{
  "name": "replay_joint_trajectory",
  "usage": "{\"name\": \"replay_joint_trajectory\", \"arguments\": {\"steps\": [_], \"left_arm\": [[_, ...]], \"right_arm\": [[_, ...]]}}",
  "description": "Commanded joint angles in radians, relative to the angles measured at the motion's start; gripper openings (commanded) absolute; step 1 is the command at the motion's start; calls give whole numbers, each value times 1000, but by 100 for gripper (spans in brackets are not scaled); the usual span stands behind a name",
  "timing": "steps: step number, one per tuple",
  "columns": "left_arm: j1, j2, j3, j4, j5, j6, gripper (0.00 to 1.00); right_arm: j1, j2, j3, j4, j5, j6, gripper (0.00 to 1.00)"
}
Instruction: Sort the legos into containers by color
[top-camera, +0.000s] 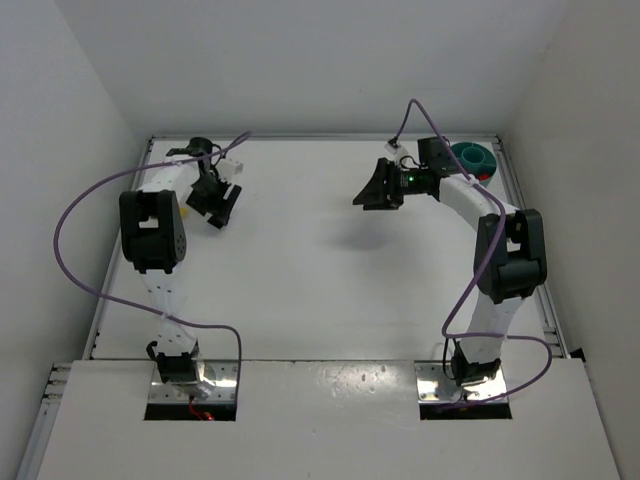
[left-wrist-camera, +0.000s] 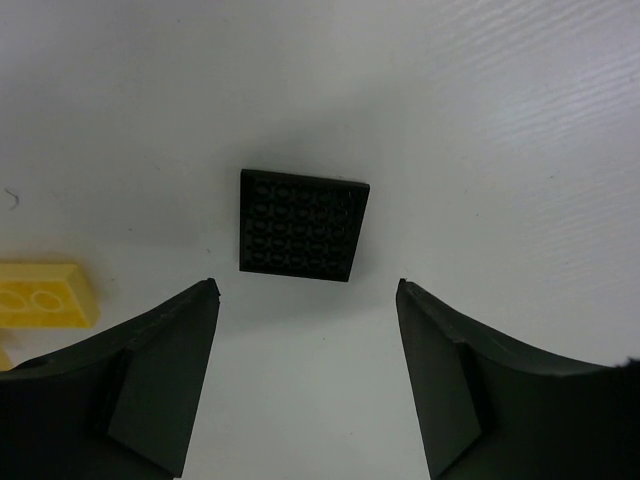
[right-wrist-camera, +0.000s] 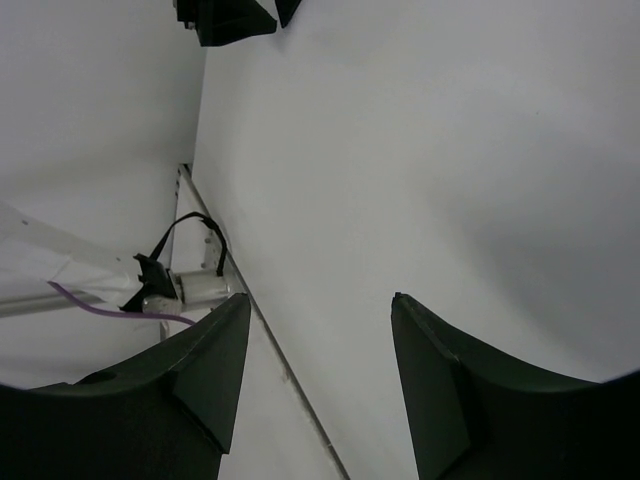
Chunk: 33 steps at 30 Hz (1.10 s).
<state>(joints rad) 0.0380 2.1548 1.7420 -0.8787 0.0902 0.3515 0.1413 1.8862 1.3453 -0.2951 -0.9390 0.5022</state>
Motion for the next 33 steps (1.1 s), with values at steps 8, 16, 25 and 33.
{"name": "replay_joint_trajectory", "arguments": {"steps": [8, 16, 25, 33], "left_arm": [[-7, 2, -68, 61, -7, 17, 85], [-7, 53, -59, 82, 11, 37, 74], [-7, 62, -111, 113, 34, 47, 35], [-50, -114, -294, 219, 129, 26, 22]], "right_arm": [[7, -38, 40, -15, 17, -44, 59], [7, -38, 40, -24, 17, -44, 59], [17, -38, 40, -24, 26, -53, 59], [56, -56, -21, 30, 26, -24, 59]]}}
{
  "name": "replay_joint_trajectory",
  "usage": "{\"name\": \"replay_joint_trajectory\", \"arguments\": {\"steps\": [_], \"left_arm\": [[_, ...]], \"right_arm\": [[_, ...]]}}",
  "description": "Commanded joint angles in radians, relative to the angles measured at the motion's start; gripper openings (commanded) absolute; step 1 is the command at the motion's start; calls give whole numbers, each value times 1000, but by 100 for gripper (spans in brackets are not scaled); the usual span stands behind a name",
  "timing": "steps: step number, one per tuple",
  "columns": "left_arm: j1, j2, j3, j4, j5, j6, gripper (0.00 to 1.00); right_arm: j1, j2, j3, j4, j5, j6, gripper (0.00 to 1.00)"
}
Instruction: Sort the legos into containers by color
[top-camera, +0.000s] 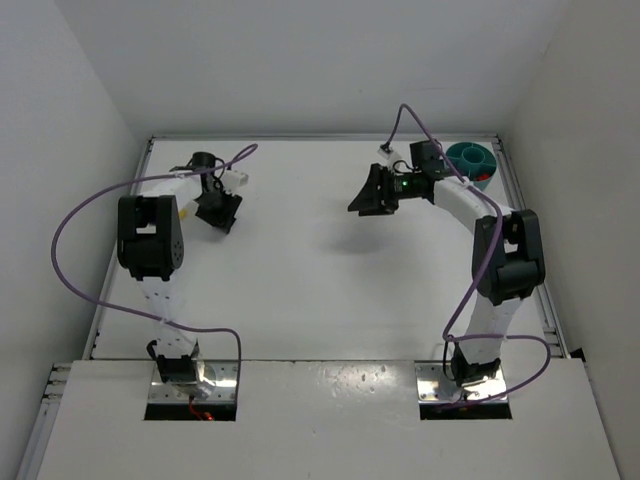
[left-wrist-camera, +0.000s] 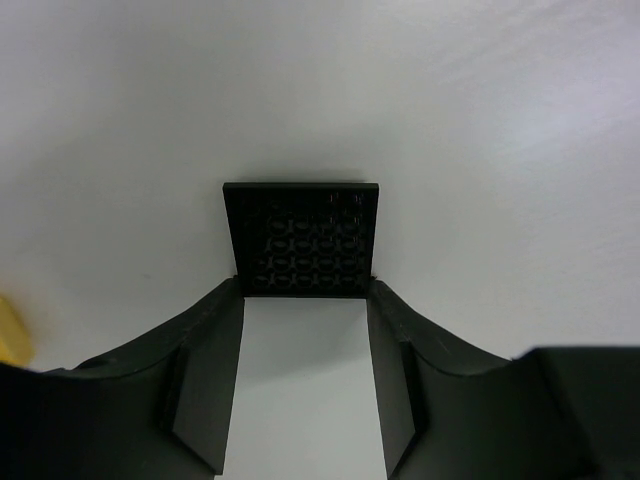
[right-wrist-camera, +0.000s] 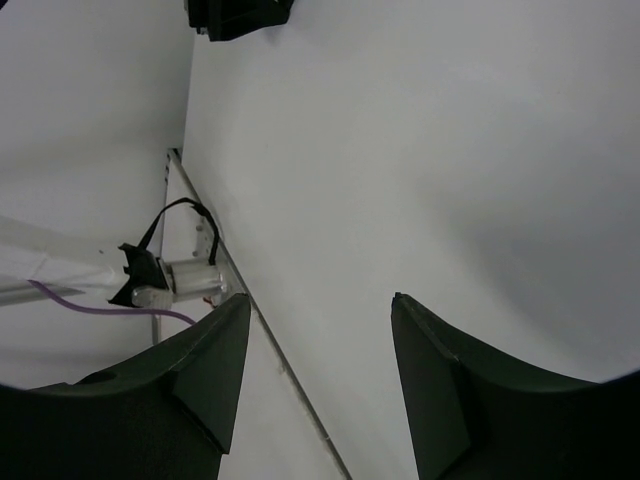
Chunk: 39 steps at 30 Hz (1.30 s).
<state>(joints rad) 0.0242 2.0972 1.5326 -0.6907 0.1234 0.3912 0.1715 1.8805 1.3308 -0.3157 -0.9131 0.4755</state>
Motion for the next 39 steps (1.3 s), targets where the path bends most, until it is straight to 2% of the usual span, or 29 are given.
{"name": "replay_joint_trajectory", "arguments": {"steps": [1, 5, 9, 13, 19, 29, 39], "left_arm": [[-53, -86, -103, 40, 128, -14, 21], [-119, -221, -178, 78, 183, -52, 20], [-237, -345, -242, 100, 213, -127, 19], [-329, -408, -252, 121, 237, -184, 19], [-423, -442, -243, 131, 292, -241, 19], [-495, -483, -233, 131, 302, -250, 17], [-504, -503, -233, 131, 312, -250, 17]], "right_arm": [[26, -60, -7, 50, 0, 18, 59], [55, -47, -16, 101, -24, 87, 59], [94, 0, -16, 173, -61, 161, 60], [135, 34, -16, 225, -81, 224, 60], [171, 95, -16, 319, -130, 333, 60], [212, 135, 22, 319, -130, 333, 59], [230, 155, 31, 319, -121, 324, 39]]}}
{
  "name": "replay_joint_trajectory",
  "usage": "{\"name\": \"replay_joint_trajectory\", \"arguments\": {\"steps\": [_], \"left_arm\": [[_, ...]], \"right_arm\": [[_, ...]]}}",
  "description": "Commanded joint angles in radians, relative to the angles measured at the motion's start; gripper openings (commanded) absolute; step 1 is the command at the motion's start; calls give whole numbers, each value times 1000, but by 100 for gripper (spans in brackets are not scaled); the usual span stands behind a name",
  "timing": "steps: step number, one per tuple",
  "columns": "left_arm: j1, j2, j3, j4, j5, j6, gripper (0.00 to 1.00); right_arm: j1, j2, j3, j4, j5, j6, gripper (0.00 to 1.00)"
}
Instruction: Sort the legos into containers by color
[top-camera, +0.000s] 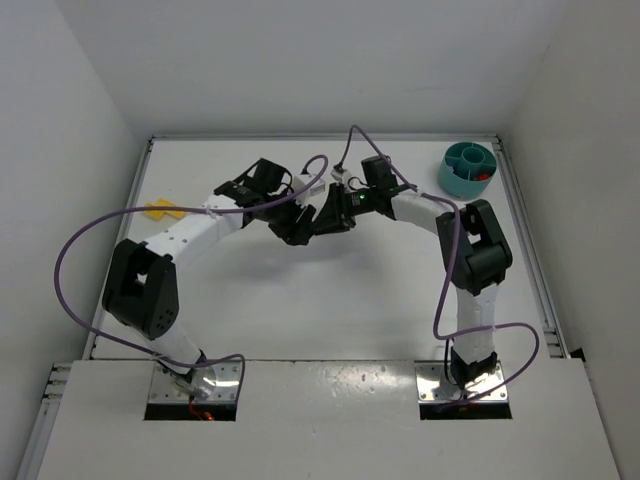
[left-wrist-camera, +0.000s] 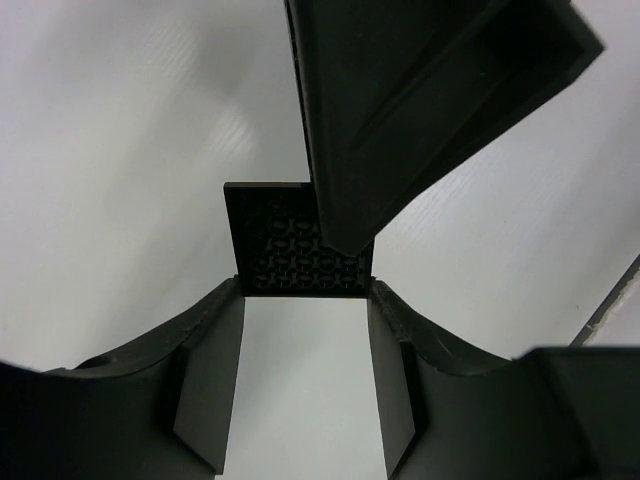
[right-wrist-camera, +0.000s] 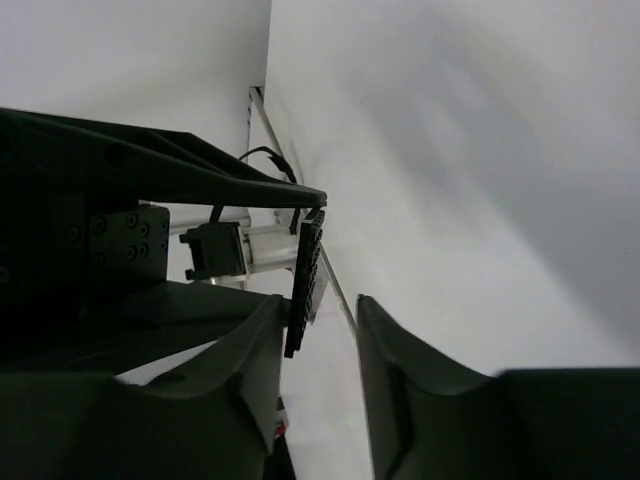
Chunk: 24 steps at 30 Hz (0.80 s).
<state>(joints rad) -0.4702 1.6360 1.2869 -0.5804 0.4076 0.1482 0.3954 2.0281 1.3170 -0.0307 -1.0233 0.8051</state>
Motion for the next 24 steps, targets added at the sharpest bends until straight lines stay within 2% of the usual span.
{"name": "replay_joint_trajectory", "arguments": {"steps": [1, 3, 4, 6, 8, 9, 10, 13, 14, 15, 18, 19, 21, 22, 23, 24], "left_arm": [[-19, -42, 12, 21, 28, -7, 17], [-19, -42, 3, 21, 28, -7, 17], [-19, -42, 3, 21, 28, -7, 17], [-28, -42, 3, 21, 28, -7, 17], [-28, -51, 3, 21, 28, -7, 20], [-28, -51, -6, 21, 28, -7, 23], [-28, -51, -6, 21, 14, -7, 34], [-28, -74, -6, 43, -59, -48, 52], [-28, -74, -6, 53, -84, -64, 57], [-19, -90, -6, 66, -113, -100, 60], [-4, -113, -15, 105, -226, -143, 66], [10, -129, -15, 120, -266, -195, 68], [21, -140, -15, 131, -374, -223, 76], [21, -140, -6, 131, -412, -260, 81], [21, -151, -6, 145, -490, -280, 95], [21, -151, -6, 145, -518, -291, 100]], "right_arm": [[7, 17, 45, 34, -11, -6, 33], [7, 17, 56, 34, -11, -6, 26], [7, 17, 56, 34, -11, -6, 17], [7, 17, 56, 34, 0, -24, 8], [7, 17, 65, 11, 0, -39, 4], [7, 5, 65, 0, 14, -49, 2], [7, -8, 77, -12, 28, -75, 0], [-12, -44, 112, -105, 64, -162, 0], [-36, -54, 134, -151, 122, -205, 0], [-49, -63, 189, -266, 165, -252, 0], [-90, -94, 295, -418, 385, -382, 0], [-101, -107, 322, -448, 516, -398, 0], [-130, -117, 390, -488, 636, -435, 0], [-142, -117, 407, -509, 735, -435, 0], [-153, -117, 425, -518, 774, -445, 0], [-176, -117, 459, -529, 810, -445, 0]]}}
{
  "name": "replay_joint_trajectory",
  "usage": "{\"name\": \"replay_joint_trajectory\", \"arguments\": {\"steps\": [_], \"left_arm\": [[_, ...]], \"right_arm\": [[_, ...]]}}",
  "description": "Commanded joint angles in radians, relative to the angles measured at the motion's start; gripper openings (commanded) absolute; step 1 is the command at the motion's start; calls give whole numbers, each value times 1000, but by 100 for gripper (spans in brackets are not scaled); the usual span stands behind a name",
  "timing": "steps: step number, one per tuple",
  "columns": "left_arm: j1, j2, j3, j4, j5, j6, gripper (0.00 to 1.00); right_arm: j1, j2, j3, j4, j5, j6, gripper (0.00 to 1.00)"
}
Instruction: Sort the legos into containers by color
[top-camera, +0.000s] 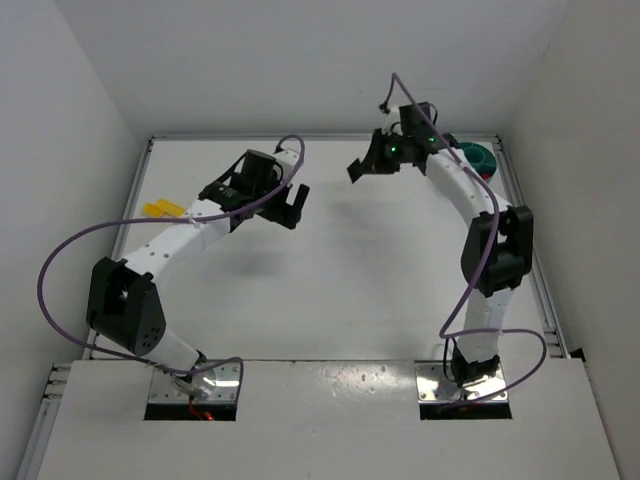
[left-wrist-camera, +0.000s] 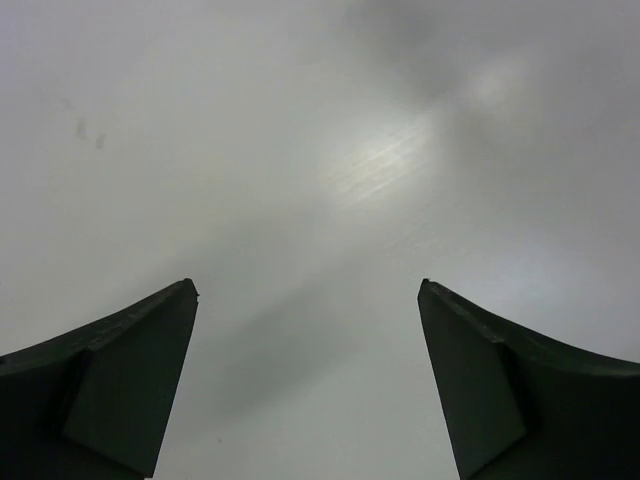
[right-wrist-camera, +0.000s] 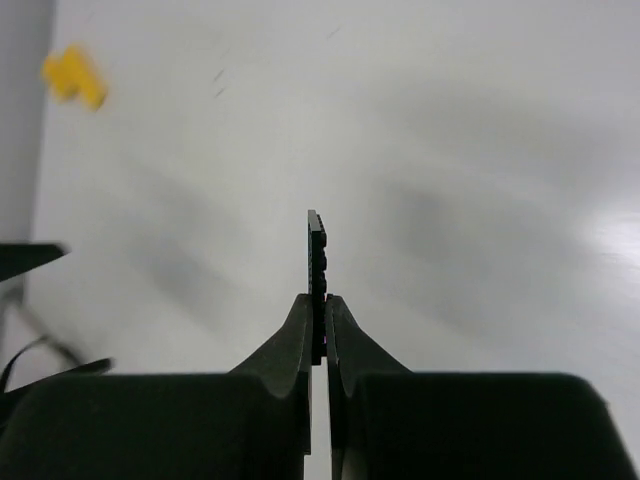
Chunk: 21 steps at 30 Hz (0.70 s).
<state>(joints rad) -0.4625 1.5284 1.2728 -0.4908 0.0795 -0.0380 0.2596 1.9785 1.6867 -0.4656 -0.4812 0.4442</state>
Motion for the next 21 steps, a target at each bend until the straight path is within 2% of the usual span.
{"name": "replay_joint_trajectory", "arguments": {"steps": [1, 2, 6, 9, 17, 21], "left_arm": [[13, -43, 17, 64, -211, -114, 100], [13, -53, 17, 64, -234, -114, 100], [13, -74, 17, 75, -257, -143, 100], [13, -74, 8, 84, -257, -152, 100], [22, -96, -23, 93, -257, -152, 100], [31, -105, -42, 103, -257, -152, 100]], "right_arm": [[-51, -54, 109, -103, 333, -84, 0], [-63, -44, 128, -123, 369, -84, 0], [-115, 45, 314, -202, 681, 48, 0], [-163, 136, 466, -261, 784, 131, 0], [-212, 227, 550, -199, 943, 220, 0], [-256, 293, 602, -183, 928, 281, 0]]}}
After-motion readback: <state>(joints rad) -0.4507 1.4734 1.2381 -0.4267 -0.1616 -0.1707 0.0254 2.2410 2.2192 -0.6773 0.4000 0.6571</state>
